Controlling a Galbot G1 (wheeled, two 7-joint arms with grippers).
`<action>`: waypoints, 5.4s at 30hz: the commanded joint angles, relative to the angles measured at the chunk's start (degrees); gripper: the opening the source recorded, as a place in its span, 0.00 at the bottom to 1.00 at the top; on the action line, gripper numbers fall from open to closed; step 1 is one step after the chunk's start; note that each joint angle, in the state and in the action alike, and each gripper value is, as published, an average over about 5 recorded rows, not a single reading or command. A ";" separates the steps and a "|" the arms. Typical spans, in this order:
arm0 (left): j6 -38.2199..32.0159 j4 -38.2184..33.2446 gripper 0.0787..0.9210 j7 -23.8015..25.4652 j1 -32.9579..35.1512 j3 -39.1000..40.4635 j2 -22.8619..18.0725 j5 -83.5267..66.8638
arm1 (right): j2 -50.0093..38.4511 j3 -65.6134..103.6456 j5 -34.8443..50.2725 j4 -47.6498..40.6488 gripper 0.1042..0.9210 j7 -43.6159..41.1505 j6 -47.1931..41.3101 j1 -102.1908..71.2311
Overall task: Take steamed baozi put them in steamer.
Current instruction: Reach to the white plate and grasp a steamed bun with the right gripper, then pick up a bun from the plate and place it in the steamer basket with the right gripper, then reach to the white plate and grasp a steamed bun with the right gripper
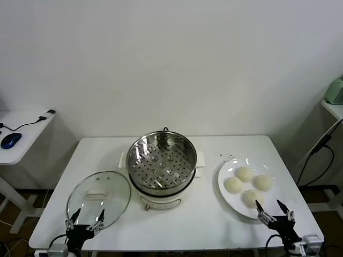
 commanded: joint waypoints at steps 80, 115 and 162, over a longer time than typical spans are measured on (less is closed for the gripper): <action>-0.61 0.33 0.88 0.38 -2.16 5.71 -1.87 3.42 | -11.36 -116.64 -14.07 -47.89 0.64 -64.69 4.78 128.02; -0.53 -1.27 0.88 0.60 -1.48 7.70 -1.69 5.97 | 20.84 -113.08 -45.70 -56.16 0.64 -52.63 42.57 118.42; -0.43 -0.94 0.88 0.58 -2.46 7.87 -1.21 5.54 | -30.34 -150.78 6.57 -17.06 0.88 -50.36 -7.92 143.36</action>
